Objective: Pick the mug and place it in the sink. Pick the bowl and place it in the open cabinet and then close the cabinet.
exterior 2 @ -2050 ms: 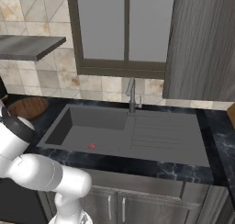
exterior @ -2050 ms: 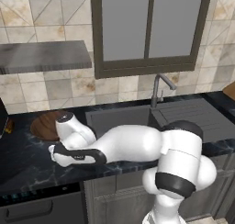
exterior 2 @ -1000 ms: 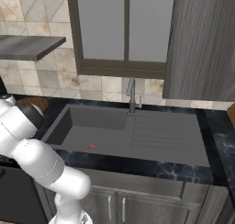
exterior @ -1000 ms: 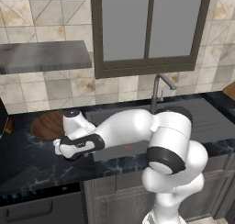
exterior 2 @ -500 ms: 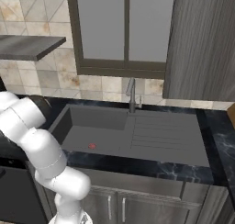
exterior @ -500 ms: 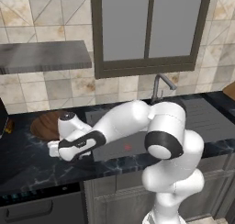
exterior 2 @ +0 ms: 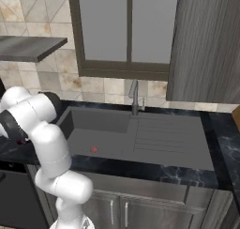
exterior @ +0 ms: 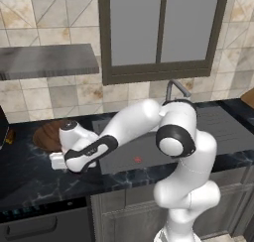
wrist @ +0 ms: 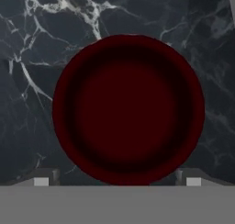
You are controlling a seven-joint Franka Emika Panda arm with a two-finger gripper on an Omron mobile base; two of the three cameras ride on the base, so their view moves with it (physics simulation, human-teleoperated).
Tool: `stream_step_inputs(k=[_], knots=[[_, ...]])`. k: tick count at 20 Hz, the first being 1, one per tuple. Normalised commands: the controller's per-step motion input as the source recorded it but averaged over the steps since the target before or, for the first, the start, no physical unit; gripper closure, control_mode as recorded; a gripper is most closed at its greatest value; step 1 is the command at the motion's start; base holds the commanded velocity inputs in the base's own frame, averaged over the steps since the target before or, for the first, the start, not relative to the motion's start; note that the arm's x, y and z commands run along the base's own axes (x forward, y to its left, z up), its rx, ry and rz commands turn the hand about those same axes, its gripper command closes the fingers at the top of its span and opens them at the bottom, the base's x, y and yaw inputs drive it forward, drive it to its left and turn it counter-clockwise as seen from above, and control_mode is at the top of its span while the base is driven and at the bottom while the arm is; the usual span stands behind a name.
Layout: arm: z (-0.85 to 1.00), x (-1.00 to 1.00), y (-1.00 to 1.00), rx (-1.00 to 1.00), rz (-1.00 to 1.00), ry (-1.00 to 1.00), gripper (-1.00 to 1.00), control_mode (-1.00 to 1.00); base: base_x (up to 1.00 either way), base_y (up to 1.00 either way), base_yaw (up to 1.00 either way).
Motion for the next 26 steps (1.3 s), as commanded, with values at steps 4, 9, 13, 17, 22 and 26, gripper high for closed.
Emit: stream_step_inputs(k=[4, 9, 13, 17, 22, 26], knots=[[0.0, 0.0, -0.01, 0.0, 0.0, 0.0, -1.0, -1.0, 0.0, 0.0, 0.0], [-0.04, 0.0, -0.06, 0.02, 0.0, 0.0, 1.0, -1.0, 0.0, 0.0, 0.0], [-0.11, 0.0, -0.03, 0.05, 0.0, 0.0, 1.0, -1.0, 0.0, 0.0, 0.0], [-0.15, 0.0, 0.0, 0.06, 0.0, 0.0, 1.0, -1.0, 0.0, 0.0, 0.0], [-0.11, 0.0, 0.0, 0.04, 0.0, -0.01, 1.0, -1.0, 0.0, 0.0, 0.0], [0.0, 0.0, -0.06, -0.02, -0.01, 0.0, 1.0, -1.0, 0.0, 0.0, 0.0]])
